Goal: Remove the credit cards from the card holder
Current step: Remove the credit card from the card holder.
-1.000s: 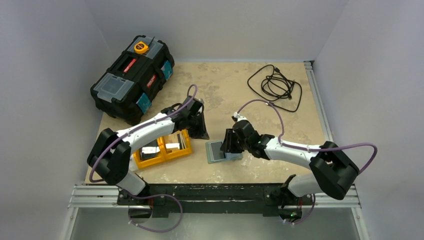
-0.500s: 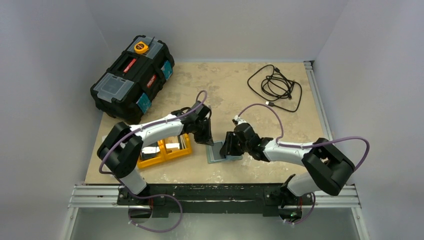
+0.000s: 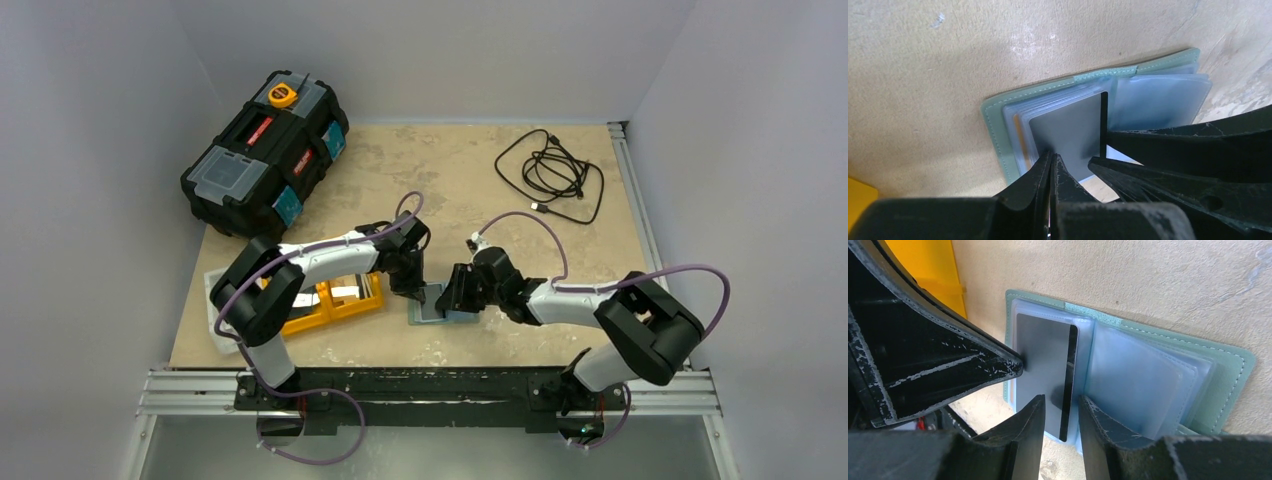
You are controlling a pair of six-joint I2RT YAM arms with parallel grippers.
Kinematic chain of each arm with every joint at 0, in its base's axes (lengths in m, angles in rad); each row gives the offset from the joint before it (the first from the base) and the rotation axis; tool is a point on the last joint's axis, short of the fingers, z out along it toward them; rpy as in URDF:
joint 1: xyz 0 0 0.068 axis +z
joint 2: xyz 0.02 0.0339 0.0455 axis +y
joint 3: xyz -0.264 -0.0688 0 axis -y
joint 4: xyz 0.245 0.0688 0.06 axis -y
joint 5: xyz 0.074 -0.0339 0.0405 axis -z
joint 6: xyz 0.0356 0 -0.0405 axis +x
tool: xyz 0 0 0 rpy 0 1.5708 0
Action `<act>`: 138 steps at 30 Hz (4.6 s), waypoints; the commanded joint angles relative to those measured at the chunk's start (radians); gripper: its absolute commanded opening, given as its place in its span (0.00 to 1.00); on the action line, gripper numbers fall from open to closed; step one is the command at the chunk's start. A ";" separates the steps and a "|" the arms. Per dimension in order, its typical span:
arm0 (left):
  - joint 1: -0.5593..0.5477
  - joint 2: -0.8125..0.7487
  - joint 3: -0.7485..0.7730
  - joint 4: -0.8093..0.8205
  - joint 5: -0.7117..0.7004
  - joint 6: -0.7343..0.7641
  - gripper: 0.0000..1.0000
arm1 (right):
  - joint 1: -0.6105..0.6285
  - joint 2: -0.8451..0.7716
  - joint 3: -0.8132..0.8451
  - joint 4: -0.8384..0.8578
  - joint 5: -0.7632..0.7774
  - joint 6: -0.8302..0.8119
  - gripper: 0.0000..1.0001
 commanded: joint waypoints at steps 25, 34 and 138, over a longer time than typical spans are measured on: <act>-0.025 -0.049 0.029 -0.064 -0.110 0.010 0.02 | -0.094 0.162 -0.113 0.247 -0.164 0.071 0.29; -0.025 -0.071 0.026 -0.076 -0.124 0.018 0.03 | -0.098 0.167 -0.121 0.256 -0.160 0.074 0.28; 0.030 0.042 -0.030 -0.069 -0.117 0.003 0.00 | -0.321 0.343 -0.330 0.845 -0.407 0.241 0.00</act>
